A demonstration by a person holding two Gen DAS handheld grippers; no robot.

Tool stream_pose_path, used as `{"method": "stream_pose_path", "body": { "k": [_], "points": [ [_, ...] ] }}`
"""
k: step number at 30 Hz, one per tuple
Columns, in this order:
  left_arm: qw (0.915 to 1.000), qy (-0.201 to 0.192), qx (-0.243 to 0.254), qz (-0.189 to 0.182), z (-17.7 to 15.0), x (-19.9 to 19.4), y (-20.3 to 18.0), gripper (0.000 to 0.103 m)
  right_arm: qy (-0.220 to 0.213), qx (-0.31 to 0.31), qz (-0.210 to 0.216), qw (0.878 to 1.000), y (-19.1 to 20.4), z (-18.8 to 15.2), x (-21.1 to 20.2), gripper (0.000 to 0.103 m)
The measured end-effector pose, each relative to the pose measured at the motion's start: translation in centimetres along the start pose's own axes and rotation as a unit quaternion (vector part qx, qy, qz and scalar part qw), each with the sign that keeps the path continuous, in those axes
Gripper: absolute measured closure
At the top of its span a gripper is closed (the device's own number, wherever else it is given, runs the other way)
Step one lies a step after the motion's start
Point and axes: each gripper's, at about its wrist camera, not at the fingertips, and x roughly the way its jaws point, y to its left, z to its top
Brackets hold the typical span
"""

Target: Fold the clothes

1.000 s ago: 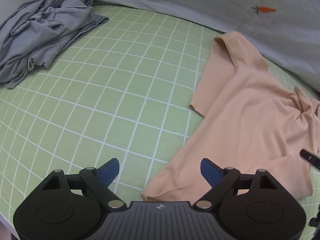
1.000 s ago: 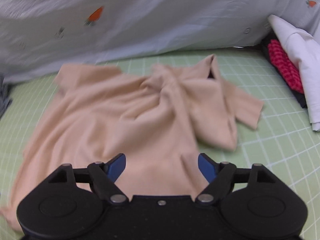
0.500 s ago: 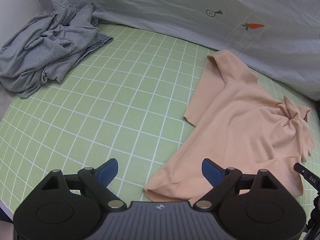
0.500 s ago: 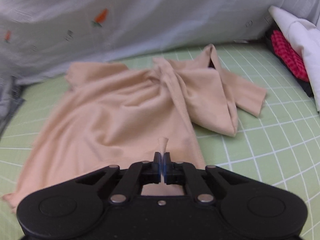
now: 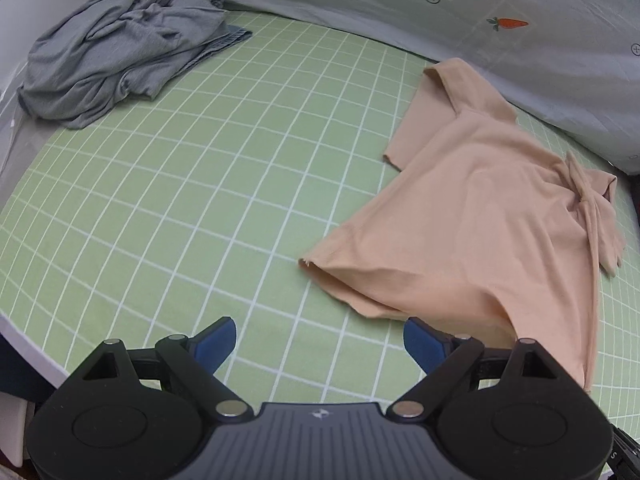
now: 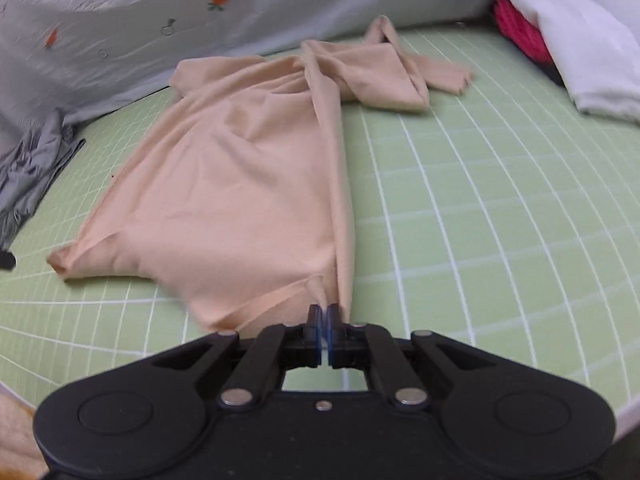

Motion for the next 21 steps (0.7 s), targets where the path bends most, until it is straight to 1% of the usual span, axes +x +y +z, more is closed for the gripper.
{"method": "stream_pose_path", "body": {
  "k": [1, 3, 4, 5, 6, 8, 10, 12, 15, 16, 17, 18, 19, 20, 21],
  "points": [
    [1.0000, 0.000, -0.002, 0.000, 0.0, 0.0, 0.2, 0.012, -0.003, -0.004, -0.004, 1.000, 0.2, 0.2, -0.4, 0.095],
    [1.0000, -0.001, -0.004, -0.001, 0.0, 0.2, 0.6, 0.012, -0.013, 0.005, -0.002, 1.000, 0.2, 0.7, -1.1, 0.083],
    [1.0000, -0.001, -0.005, -0.002, 0.2, 0.4, 0.8, 0.012, -0.020, 0.016, 0.003, 1.000, 0.1, 0.9, -1.4, 0.068],
    [1.0000, 0.000, -0.006, -0.003, 0.5, 0.7, 0.9, 0.012, -0.025, 0.028, 0.007, 0.999, 0.0, 1.1, -1.6, 0.057],
    [1.0000, 0.001, -0.006, -0.003, 0.9, 0.9, 1.1, 0.012, -0.028, 0.043, 0.009, 0.999, -0.1, 1.2, -1.7, 0.053],
    [1.0000, -0.001, 0.001, -0.005, 1.7, 1.6, 1.3, 0.012, -0.025, 0.074, 0.009, 0.997, -0.4, 1.4, -1.6, 0.043],
    [0.9997, -0.005, 0.022, -0.005, 2.6, 2.9, 1.1, 0.012, -0.019, 0.095, -0.005, 0.995, -0.5, 1.6, -0.8, 0.037],
    [0.9991, 0.003, 0.041, -0.002, 3.5, 4.7, 0.8, 0.012, -0.011, 0.096, -0.025, 0.995, -0.3, 1.8, 0.3, 0.035],
    [0.9980, 0.015, 0.061, -0.002, 4.5, 7.3, 0.5, 0.016, 0.000, 0.086, -0.053, 0.995, 0.3, 2.3, 1.9, 0.035],
    [0.9978, 0.016, 0.065, -0.004, 4.7, 7.9, 0.4, 0.022, 0.002, 0.084, -0.057, 0.995, 0.5, 2.6, 2.3, 0.036],
    [0.9975, 0.019, 0.067, -0.006, 4.7, 8.5, 0.3, 0.027, 0.003, 0.081, -0.059, 0.995, 0.7, 2.8, 2.6, 0.039],
    [0.9973, 0.024, 0.069, -0.008, 4.7, 9.1, 0.3, 0.030, 0.005, 0.077, -0.061, 0.995, 1.0, 3.1, 3.0, 0.042],
    [0.9972, 0.028, 0.068, -0.011, 4.6, 9.5, 0.3, 0.039, 0.009, 0.071, -0.064, 0.995, 1.2, 3.4, 3.4, 0.050],
    [0.9971, 0.025, 0.071, -0.015, 4.5, 9.6, 0.3, 0.043, 0.017, 0.063, -0.069, 0.996, 1.6, 3.6, 3.7, 0.059],
    [0.9968, 0.019, 0.076, -0.018, 4.3, 9.7, 0.2, 0.045, 0.022, 0.054, -0.073, 0.996, 1.9, 3.9, 4.0, 0.061]
  ]
}}
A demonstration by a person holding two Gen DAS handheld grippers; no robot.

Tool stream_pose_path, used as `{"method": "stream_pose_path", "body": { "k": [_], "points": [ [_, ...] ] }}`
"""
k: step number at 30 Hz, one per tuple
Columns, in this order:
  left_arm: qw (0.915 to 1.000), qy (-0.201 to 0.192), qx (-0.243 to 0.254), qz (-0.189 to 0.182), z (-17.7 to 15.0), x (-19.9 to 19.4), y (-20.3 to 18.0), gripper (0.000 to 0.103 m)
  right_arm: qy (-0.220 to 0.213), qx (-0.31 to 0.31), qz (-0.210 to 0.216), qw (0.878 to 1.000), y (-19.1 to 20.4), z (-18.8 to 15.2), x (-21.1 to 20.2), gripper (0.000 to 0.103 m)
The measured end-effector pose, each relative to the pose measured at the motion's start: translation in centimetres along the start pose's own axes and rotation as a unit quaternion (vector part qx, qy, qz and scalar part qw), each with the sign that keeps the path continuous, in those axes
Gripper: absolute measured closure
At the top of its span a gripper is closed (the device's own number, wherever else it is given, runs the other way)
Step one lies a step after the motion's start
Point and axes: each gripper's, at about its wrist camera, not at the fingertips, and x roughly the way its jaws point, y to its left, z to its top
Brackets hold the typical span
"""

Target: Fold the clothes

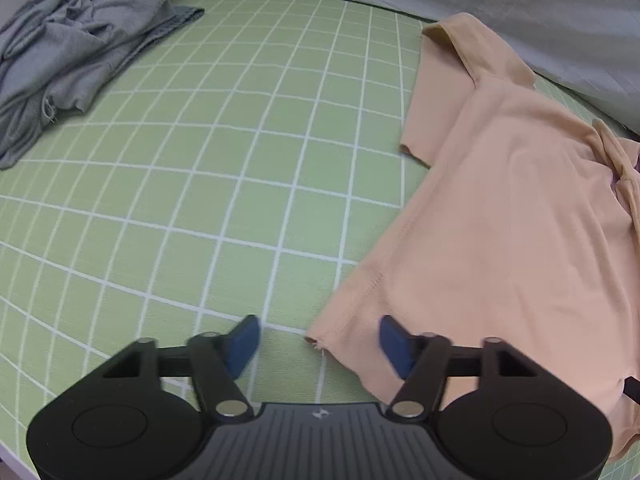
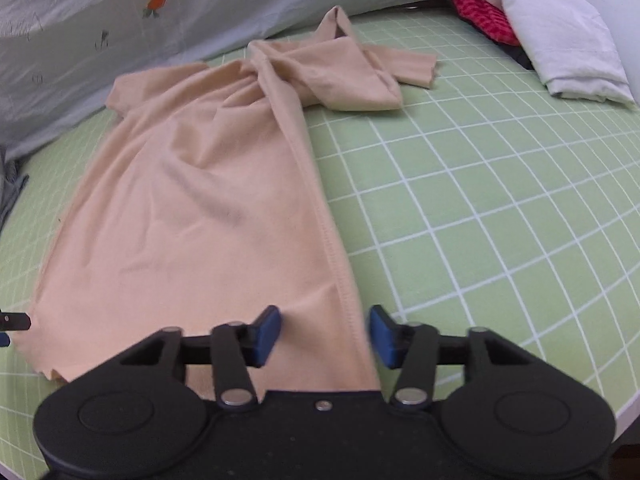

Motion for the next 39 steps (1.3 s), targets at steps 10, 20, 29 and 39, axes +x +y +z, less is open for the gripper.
{"method": "stream_pose_path", "body": {
  "k": [10, 20, 29, 39],
  "points": [
    [0.9992, 0.019, 0.024, -0.026, -3.2, -1.5, -0.2, 0.098, 0.020, -0.065, -0.028, 0.997, 1.8, 0.0, -0.9, 0.097],
    [0.9982, 0.044, -0.037, -0.019, -6.5, -5.5, -1.2, 0.064, 0.054, -0.088, -0.002, 0.995, -1.3, -2.0, -2.5, 0.091],
    [0.9879, -0.091, -0.123, 0.023, 0.1, -9.9, -5.7, 0.013, -0.077, -0.056, 0.043, 0.995, -4.7, 6.7, -3.4, 0.000],
    [0.9872, -0.108, -0.110, 0.041, 2.8, -8.4, -9.3, 0.005, -0.121, -0.056, 0.081, 0.988, -5.8, 14.0, 0.1, 0.000]
  ]
}}
